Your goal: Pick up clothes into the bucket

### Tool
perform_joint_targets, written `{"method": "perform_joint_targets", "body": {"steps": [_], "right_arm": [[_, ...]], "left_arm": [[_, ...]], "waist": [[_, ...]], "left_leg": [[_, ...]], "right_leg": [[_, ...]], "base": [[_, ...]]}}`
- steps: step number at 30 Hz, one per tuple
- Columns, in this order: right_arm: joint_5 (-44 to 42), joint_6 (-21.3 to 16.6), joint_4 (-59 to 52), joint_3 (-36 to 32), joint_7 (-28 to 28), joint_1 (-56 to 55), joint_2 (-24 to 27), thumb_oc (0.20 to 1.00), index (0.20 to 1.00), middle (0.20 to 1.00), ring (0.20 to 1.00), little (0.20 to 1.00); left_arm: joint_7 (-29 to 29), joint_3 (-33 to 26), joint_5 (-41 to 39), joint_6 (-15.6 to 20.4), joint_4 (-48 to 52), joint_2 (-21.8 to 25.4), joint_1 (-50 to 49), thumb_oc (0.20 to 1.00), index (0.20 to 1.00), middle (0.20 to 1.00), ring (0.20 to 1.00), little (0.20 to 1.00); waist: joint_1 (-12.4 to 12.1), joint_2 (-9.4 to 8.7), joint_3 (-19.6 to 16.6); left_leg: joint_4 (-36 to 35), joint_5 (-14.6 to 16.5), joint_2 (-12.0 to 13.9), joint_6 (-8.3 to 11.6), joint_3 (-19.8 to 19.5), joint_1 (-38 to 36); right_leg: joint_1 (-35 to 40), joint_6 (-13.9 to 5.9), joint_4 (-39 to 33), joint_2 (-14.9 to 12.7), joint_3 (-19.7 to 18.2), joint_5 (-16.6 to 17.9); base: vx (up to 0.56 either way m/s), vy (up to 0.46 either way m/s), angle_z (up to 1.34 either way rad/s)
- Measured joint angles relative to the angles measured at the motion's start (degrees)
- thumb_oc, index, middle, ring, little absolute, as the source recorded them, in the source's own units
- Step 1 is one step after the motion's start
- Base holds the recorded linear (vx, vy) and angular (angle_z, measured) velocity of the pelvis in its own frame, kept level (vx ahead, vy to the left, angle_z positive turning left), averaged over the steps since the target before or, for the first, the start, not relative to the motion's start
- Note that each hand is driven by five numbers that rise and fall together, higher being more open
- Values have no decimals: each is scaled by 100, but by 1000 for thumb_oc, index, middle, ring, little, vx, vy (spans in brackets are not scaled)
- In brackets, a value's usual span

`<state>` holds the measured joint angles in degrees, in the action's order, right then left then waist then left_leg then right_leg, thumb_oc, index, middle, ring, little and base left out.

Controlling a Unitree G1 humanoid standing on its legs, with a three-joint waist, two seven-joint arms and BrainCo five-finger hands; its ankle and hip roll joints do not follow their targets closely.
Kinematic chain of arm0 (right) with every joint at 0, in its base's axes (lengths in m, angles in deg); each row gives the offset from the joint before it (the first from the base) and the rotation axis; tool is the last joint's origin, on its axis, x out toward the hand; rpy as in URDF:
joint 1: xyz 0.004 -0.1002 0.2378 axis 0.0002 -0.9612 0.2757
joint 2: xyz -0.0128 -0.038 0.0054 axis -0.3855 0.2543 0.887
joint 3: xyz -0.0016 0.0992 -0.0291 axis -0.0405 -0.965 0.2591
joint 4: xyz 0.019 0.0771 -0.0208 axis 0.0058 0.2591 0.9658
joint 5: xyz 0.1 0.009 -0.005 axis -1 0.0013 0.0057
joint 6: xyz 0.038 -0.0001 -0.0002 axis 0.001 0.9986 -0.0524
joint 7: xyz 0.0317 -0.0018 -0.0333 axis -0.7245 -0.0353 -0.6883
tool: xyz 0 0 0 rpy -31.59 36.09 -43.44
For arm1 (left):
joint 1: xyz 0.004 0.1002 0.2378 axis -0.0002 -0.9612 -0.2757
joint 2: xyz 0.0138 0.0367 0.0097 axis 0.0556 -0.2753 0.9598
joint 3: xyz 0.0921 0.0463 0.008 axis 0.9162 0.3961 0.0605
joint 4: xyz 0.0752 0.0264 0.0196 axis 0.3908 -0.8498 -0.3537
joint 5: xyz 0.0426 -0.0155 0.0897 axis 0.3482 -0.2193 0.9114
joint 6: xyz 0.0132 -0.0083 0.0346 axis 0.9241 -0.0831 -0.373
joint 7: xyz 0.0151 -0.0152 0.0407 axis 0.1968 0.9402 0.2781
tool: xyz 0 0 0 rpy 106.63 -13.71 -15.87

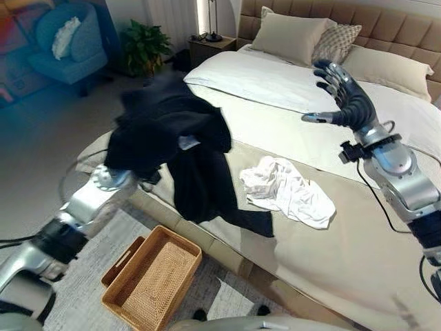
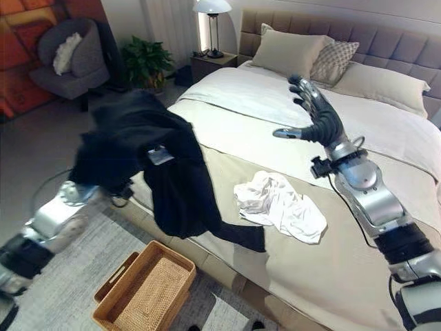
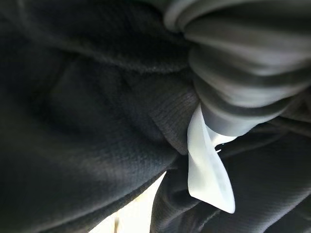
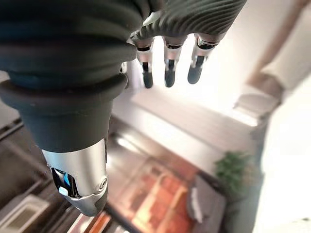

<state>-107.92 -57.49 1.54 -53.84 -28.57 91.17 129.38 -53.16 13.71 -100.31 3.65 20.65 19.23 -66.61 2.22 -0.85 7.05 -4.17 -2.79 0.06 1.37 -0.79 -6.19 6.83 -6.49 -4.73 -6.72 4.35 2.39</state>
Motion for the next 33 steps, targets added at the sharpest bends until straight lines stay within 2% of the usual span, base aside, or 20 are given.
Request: {"method": "perform_joint_targets", "body": {"steps": [1,3,4,8,10,14,20,24,27,33], "right_arm": [[0,27,56,-65,-2,-101,-2,1000,1000,1000,1000,1000],[1,70,245,-419,-6,-570,-65,1000,1000,1000,1000,1000],[2,95,394,-574,-9,-736,-184,1000,1000,1000,1000,1000],[116,173,815,-1010,-5,-1256,-773,1000,1000,1000,1000,1000],[292,273,1152,-1087,2,-1547,-1016,1000,1000,1000,1000,1000],[640,338,1501,-1131,59,-1687,-1322,1000,1000,1000,1000,1000],[1008,336,1638,-1313,180,-1773,-1524,1000,1000,1000,1000,1000],[1262,333,1888,-1512,290,-1872,-1804,1000,1000,1000,1000,1000],[1494,339,2031,-1521,319,-1963,-1908,1000,1000,1000,1000,1000],[1758,321,2267,-1539,387,-2149,-2438,1000,1000,1000,1000,1000]], "left_arm": [[-32,-207,91,22,-4,50,-150,200,200,200,200,200],[-179,-1179,449,83,56,150,-816,200,200,200,200,200],[-258,-1526,723,124,65,247,-1038,200,200,200,200,200],[-477,-2568,1427,377,158,403,-1884,200,200,200,200,200],[-597,-2891,1779,473,151,384,-2150,200,200,200,200,200],[-766,-3036,2467,496,3,142,-2371,200,200,200,200,200],[-935,-3027,3097,455,-954,-396,-2375,200,200,200,200,200],[-1023,-2910,3285,375,-1627,-1172,-2345,200,200,200,200,200],[-1122,-2824,3825,160,-1946,-1339,-2329,200,200,200,200,200],[-1556,-2831,4086,126,-2527,-1730,-2090,200,200,200,200,200]], "waist": [[-35,8,5],[-33,25,15],[-145,41,25],[-227,105,67],[-331,158,119],[-354,225,159],[-305,286,264],[-289,228,433],[-290,150,604],[-280,-13,777]], "left_leg": [[-3,0,-4,0,-17,6],[-13,-1,-20,1,-111,60],[-9,-8,-23,11,-134,87],[-12,-9,-49,13,-217,124],[-9,-13,-55,20,-256,219],[-1,-27,-67,38,-326,316],[60,-40,-76,46,-407,500],[83,-36,-68,51,-404,605],[111,-36,-56,51,-403,709],[151,-36,-50,51,-347,881]], "right_leg": [[8,1,-2,-4,17,-2],[11,3,-36,-16,112,-13],[2,3,-36,-20,140,-13],[8,-17,-36,-42,228,-48],[-63,-18,-33,-46,261,-53],[-106,-25,-34,-55,366,-59],[-244,-27,-32,-58,410,-61],[-346,-28,-29,-45,410,-60],[-467,-28,21,-35,408,-60],[-720,-29,126,-39,357,-61]], "base": [[-4,-2,17],[5,3,20],[6,6,12],[-17,9,11],[-36,10,15],[-19,13,14],[-22,17,3],[-10,15,-1],[-11,7,0],[-28,26,-4]]}}
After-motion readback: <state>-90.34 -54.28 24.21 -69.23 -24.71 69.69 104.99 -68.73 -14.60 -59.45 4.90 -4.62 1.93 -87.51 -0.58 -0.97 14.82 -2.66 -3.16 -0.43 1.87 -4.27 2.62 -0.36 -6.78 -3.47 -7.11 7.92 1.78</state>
